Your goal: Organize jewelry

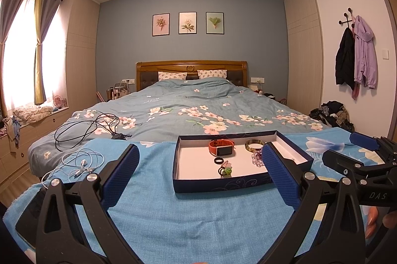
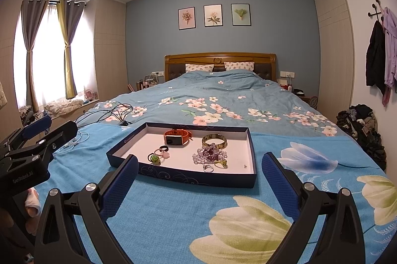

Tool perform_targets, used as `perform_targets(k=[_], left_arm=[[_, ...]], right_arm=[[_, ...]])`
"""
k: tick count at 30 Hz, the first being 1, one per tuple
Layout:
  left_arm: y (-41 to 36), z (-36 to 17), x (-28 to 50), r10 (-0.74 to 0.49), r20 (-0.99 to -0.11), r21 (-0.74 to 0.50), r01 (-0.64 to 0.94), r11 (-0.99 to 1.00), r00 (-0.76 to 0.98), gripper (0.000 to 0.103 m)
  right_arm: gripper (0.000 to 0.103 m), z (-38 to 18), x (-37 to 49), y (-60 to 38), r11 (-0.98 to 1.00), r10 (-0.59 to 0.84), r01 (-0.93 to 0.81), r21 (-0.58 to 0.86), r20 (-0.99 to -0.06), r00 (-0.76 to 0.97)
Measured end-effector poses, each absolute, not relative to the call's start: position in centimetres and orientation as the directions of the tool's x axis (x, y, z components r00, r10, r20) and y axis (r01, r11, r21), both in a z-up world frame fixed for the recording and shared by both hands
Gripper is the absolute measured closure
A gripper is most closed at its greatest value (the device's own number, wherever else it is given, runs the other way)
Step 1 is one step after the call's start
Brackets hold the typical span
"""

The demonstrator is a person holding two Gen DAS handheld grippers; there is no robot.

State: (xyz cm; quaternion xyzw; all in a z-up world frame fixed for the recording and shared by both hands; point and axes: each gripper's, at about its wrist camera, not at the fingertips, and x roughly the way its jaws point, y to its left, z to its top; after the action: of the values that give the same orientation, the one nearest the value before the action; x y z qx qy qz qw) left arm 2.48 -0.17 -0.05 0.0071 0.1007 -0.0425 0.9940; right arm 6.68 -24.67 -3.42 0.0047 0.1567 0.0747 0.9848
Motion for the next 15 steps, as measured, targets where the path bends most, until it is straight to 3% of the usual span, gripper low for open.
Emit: perform_targets(k=[15], left_arm=[[-0.31, -0.49, 2.35, -0.081, -0.204, 0.005, 0.083, 0.997, 0.976, 0.006]], right_arm=[[0.007, -3.44, 6.71, -24.67, 0.989, 0.15, -0.146, 0.036, -0.311, 0.938]])
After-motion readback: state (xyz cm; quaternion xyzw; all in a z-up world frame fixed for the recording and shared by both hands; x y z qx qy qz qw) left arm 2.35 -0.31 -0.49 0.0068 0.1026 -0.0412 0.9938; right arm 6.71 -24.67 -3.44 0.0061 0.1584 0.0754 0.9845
